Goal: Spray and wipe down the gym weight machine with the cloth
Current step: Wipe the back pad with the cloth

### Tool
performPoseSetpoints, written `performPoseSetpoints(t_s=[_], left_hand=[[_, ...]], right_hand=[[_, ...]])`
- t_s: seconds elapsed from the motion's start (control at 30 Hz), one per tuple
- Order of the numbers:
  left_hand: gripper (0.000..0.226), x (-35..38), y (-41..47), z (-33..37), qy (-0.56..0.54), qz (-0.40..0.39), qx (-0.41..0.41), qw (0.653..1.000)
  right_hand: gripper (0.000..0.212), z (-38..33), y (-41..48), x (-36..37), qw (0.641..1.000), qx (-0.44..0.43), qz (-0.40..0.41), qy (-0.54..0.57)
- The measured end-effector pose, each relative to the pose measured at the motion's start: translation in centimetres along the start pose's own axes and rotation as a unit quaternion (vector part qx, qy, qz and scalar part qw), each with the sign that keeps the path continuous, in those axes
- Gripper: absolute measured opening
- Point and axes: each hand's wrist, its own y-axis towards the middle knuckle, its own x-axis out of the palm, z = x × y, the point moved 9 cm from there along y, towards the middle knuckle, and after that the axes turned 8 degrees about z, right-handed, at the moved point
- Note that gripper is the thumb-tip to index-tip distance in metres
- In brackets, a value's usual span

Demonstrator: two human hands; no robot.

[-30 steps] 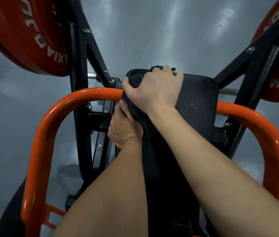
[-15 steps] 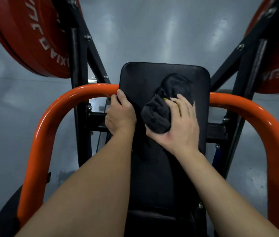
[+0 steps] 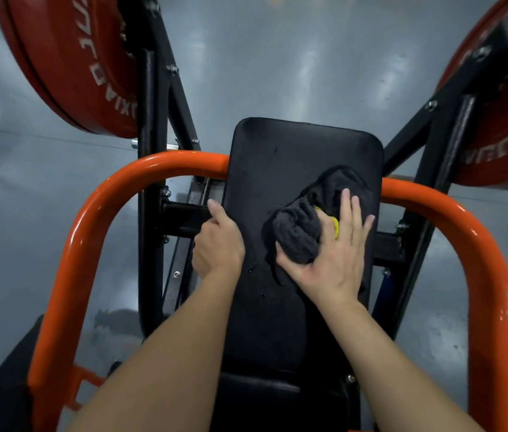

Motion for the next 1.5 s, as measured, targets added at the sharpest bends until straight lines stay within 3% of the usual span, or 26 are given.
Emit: performPoseSetpoints(t_s=[0.1,0.33,0.53,0.67,0.83,1.0,1.17,1.3,1.5], left_hand=[[0.077,-0.3,0.1,0.2,0.022,0.053,0.005,0.998],[0.074,0.0,0.8,-0.2,0.030,0.089,0.013,0.996],[0.068,0.1,1.1,-0.1,0.041,0.089,0.004,0.995],[0.068,-0.1,0.8,0.2,0.061,0.091,0.008,0.994],[0.066,-0.2,0.7,0.4,0.055,0.091,0.005,0.994],[0.065,-0.2,0.4,0.7,0.050,0.087,0.015,0.995],[0.065,-0.1,0.8,0.3,0.050,0.080,0.019,0.995],[0.065,-0.2,0.8,0.4,0.059,0.094,0.031,0.993],[0.062,-0.4,0.4,0.9,0.040,0.092,0.032,0.994]], right_hand=[[0.080,-0.1,0.3,0.5,1.000,-0.014,0.005,0.000],[0.070,-5.6,6.6,3.5,0.994,-0.107,-0.024,0.008],[0.061,-12.5,13.1,9.2,0.993,-0.090,-0.062,-0.035],[0.054,-11.9,12.6,8.1,0.991,-0.108,-0.074,0.037],[0.058,-6.6,9.0,4.0,0.971,-0.191,-0.119,0.081],[0.061,-0.4,5.9,0.1,0.982,-0.172,-0.032,0.066],[0.046,-6.3,10.8,3.7,0.988,-0.145,-0.014,0.042],[0.050,-10.9,15.6,7.4,0.987,-0.122,-0.098,0.038],[0.052,-7.6,11.6,5.1,0.976,-0.145,-0.104,0.125]])
